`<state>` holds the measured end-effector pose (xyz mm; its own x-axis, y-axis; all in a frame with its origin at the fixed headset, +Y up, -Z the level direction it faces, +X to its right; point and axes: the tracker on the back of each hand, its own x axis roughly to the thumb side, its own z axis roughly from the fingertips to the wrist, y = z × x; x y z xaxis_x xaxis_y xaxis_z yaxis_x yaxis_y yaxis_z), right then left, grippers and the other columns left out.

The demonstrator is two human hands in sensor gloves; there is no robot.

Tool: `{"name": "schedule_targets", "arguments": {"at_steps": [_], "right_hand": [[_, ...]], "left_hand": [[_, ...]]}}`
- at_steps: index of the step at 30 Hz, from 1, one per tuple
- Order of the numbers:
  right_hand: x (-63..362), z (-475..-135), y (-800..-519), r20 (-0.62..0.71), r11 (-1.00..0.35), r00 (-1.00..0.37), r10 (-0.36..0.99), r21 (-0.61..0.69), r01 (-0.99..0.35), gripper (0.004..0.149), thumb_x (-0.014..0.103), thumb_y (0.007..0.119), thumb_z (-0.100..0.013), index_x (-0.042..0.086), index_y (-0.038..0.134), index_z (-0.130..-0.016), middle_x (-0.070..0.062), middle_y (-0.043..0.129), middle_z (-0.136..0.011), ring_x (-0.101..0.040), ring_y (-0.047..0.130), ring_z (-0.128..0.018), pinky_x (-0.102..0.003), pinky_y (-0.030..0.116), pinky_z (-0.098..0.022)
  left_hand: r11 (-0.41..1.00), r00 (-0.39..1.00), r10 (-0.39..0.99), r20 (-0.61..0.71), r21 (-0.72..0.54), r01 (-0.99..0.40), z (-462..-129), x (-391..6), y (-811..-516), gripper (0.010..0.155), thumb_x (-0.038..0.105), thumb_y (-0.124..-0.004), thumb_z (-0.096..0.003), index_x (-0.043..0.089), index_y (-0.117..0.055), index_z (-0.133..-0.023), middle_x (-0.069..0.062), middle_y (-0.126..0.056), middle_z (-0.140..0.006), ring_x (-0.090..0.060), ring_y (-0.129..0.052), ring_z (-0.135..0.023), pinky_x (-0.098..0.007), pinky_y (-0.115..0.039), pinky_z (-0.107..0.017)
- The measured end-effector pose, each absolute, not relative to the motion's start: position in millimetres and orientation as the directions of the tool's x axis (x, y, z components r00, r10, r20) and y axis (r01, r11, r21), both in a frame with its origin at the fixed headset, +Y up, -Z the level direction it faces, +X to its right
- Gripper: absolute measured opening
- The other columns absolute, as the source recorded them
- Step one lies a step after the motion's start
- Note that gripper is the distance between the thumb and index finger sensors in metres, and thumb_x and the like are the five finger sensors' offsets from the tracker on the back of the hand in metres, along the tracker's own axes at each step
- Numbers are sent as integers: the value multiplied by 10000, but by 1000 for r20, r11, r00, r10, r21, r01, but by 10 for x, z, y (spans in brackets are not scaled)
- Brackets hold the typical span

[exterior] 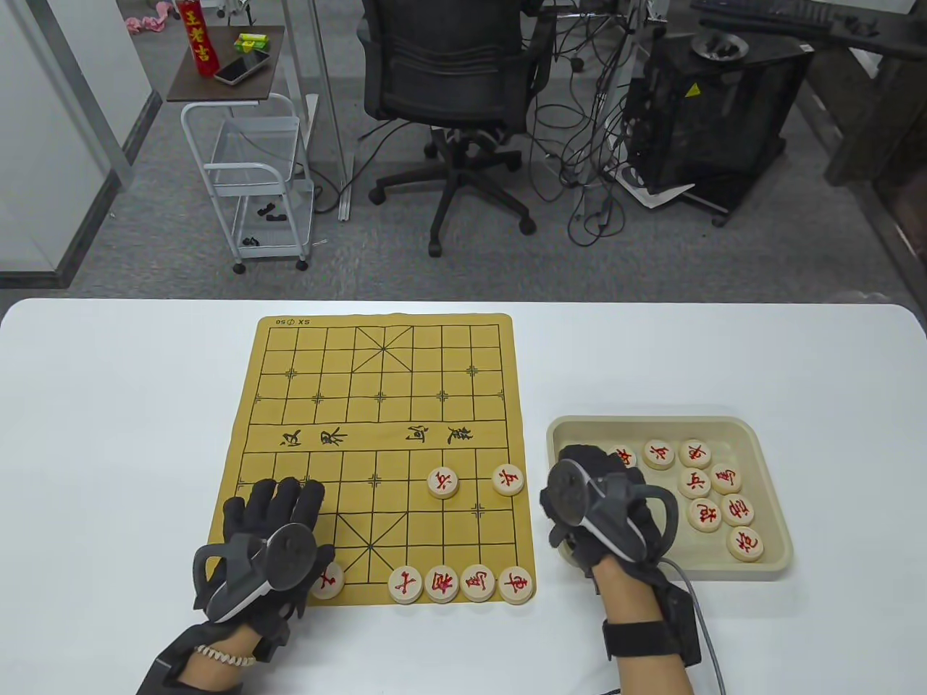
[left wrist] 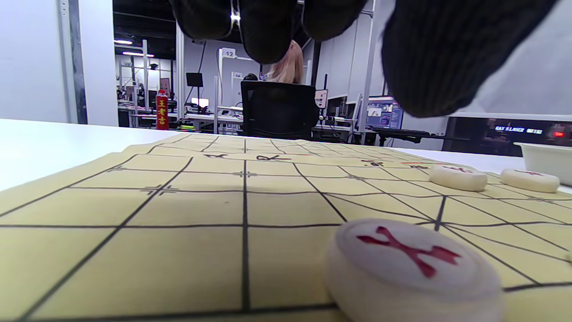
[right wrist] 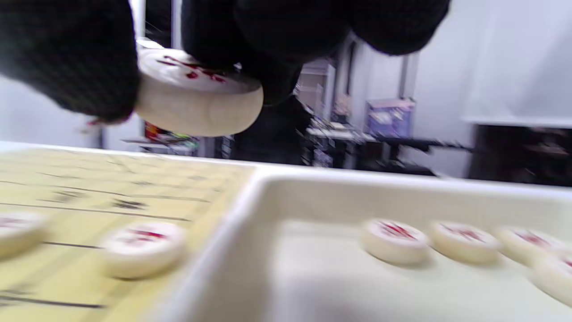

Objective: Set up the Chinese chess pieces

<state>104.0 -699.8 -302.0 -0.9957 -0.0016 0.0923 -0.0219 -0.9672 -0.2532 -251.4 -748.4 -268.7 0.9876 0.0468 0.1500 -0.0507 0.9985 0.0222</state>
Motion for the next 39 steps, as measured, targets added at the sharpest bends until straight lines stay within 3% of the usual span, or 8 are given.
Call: {"name": "schedule_targets", "arguments": {"at_steps": [6,10,14,18,22,28,34,39], "right_hand": [[339,-2428,-7079,354,-948,-935,17,-291,-128,688,574,998,-317,269,769,-889,-36,887,-916,-96,943,-528,-403,837,-497],[179,-2220,-7284,427,-935,-903,52,-297,-194,698,577,1003,-305,272,769,-888,-32,888,-915,-92,944,-526,-402,841,-499],[207,-2199,-7278,422,-924,-906,19,-339,-178,707,577,1000,-312,271,756,-901,-28,878,-923,-89,940,-535,-399,840,-504],[224,-2187,-7273,431,-920,-902,25,-343,-190,717,578,1001,-313,270,748,-910,-27,875,-924,-88,938,-539,-401,836,-510],[195,-2156,-7286,445,-917,-896,-10,-362,-170,723,579,1000,-313,270,744,-914,-24,871,-926,-89,937,-541,-401,835,-511],[169,-2103,-7262,454,-907,-891,-13,-381,-181,727,582,1000,-314,270,738,-915,-23,872,-923,-88,935,-542,-400,834,-512],[164,-2054,-7239,443,-892,-895,-53,-423,-157,738,597,998,-306,265,742,-914,-20,874,-915,-80,934,-533,-391,840,-500],[187,-2115,-7287,449,-924,-893,18,-335,-187,726,548,983,-351,266,703,-959,-30,829,-962,-123,924,-633,-423,809,-554]], "left_hand": [[999,983,40,178,24,-45,-2649,-2425,-7484,885,559,-835,-380,303,-390,-1102,-133,-489,-1198,-511,-482,-1119,-744,-366,-742],[999,980,39,193,22,-44,-2636,-2374,-7498,879,554,-839,-378,301,-405,-1099,-135,-498,-1195,-509,-491,-1117,-743,-370,-740],[997,966,58,252,41,-70,-2579,-2279,-7455,848,561,-840,-372,284,-477,-1086,-125,-557,-1175,-490,-572,-1098,-731,-429,-730],[966,918,242,315,9,-258,-2516,-2150,-7325,813,565,-842,-368,263,-550,-1064,-113,-687,-1121,-436,-748,-1030,-700,-522,-714],[894,831,445,334,-105,-436,-2516,-1920,-7258,792,562,-847,-364,248,-595,-1046,-109,-803,-1045,-412,-873,-931,-664,-597,-688],[810,754,586,296,-247,-532,-2608,-1588,-7277,754,548,-872,-354,235,-665,-1008,-64,-939,-903,-349,-999,-776,-635,-660,-650],[739,714,668,209,-299,-604,-2684,-1437,-7338,662,449,-920,-351,217,-751,-948,-38,-1012,-764,-310,-1052,-633,-631,-686,-625],[775,763,618,191,-308,-552,-2780,-1447,-7311,640,426,-935,-348,224,-775,-934,-46,-1019,-757,-316,-1051,-624,-643,-672,-630]]}}
